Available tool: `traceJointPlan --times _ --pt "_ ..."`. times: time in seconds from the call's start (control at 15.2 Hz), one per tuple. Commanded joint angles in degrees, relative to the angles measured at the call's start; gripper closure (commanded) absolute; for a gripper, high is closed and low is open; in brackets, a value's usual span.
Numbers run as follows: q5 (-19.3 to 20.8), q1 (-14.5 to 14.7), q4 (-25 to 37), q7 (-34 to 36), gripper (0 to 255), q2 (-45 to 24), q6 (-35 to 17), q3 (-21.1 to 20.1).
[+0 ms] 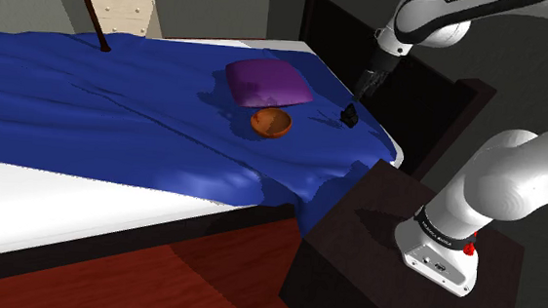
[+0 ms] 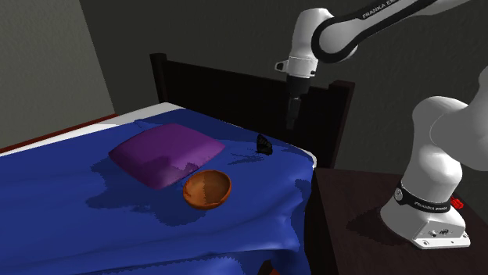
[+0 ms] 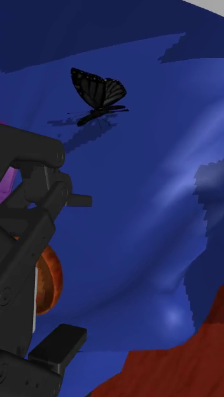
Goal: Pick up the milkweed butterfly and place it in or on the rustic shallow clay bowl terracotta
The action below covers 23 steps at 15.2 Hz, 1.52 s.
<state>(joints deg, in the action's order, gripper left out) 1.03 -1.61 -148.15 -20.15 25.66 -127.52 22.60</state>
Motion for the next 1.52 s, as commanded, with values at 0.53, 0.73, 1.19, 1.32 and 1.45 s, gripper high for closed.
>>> traceJointPlan --times 0.53,0.73,1.19,1.32,1.45 --pt "-15.7 4.5 8.3 -23.7 0 -24.2 -14.3 11.1" --pt "-24.8 3.7 12.8 -33.1 0 -32.6 -15.8 11.4" --pt "-39.8 -5.1 26.1 -48.8 0 -50.1 -15.9 5.4" --pt "-42.3 -7.7 30.5 -51.5 0 -54.6 -15.6 3.7" --pt "-44.1 -10.1 35.1 -53.7 0 -59.1 -15.2 2.1"
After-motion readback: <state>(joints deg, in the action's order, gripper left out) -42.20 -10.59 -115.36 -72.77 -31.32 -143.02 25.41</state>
